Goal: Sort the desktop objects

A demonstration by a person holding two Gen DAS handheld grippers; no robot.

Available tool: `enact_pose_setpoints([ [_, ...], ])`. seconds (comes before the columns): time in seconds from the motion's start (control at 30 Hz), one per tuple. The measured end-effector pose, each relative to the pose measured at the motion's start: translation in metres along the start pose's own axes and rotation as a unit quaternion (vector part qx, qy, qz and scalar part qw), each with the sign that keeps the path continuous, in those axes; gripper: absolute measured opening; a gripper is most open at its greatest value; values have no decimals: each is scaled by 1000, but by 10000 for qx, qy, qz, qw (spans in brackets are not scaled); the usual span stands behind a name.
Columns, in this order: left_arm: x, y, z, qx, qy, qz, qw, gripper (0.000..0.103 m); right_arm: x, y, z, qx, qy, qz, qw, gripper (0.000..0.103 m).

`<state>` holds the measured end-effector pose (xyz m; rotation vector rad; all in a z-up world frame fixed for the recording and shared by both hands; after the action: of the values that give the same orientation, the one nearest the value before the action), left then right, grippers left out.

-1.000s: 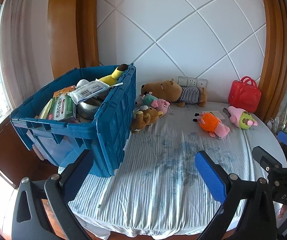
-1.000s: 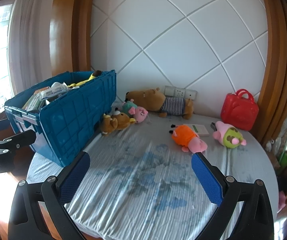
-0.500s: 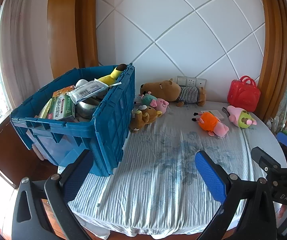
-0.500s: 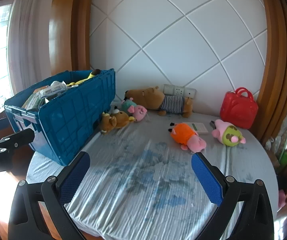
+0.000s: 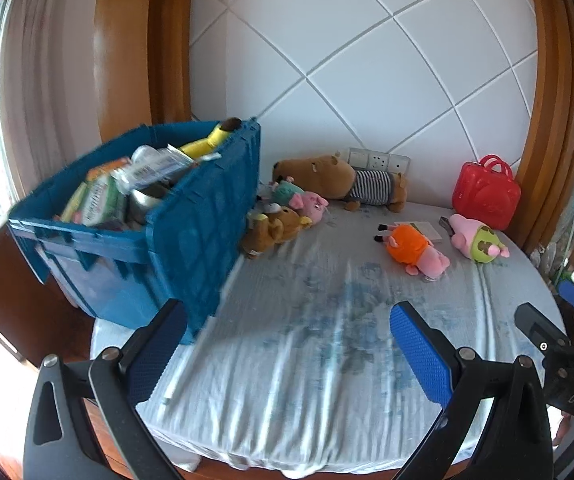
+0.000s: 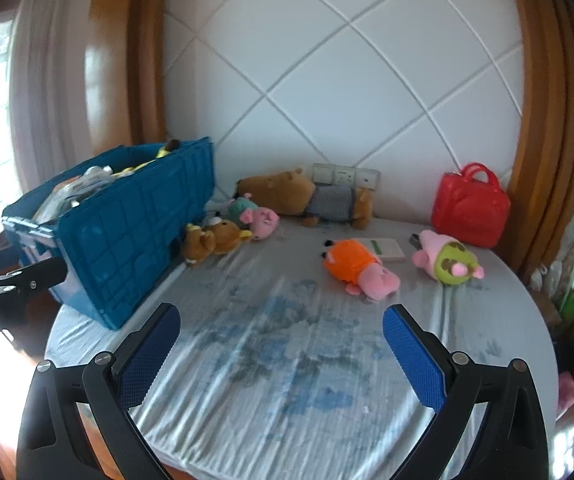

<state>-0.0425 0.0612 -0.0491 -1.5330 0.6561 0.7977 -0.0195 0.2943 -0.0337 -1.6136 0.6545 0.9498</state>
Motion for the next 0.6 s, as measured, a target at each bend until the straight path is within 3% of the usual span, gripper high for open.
enact_pose_setpoints([
  [0.37, 20, 72, 108, 344, 760, -824, 9931, 103, 50, 38, 139, 221, 1206, -626, 9905, 103],
  [0.6, -13, 122, 176, 978, 809, -722, 9893, 103, 39, 50, 220, 1013, 1517, -706, 9807, 103],
])
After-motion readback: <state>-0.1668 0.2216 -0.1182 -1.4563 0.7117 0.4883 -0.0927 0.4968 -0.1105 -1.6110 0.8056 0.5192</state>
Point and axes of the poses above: each gripper's, at about its wrist camera, not at the fingertips, and y roughly the way its jaws point, z to its right, x to its underside, the point moved 5 cm from there along y, roughly the way its jaws point, and after that the axes turned 9 degrees about -x, right-handed, at the moved point
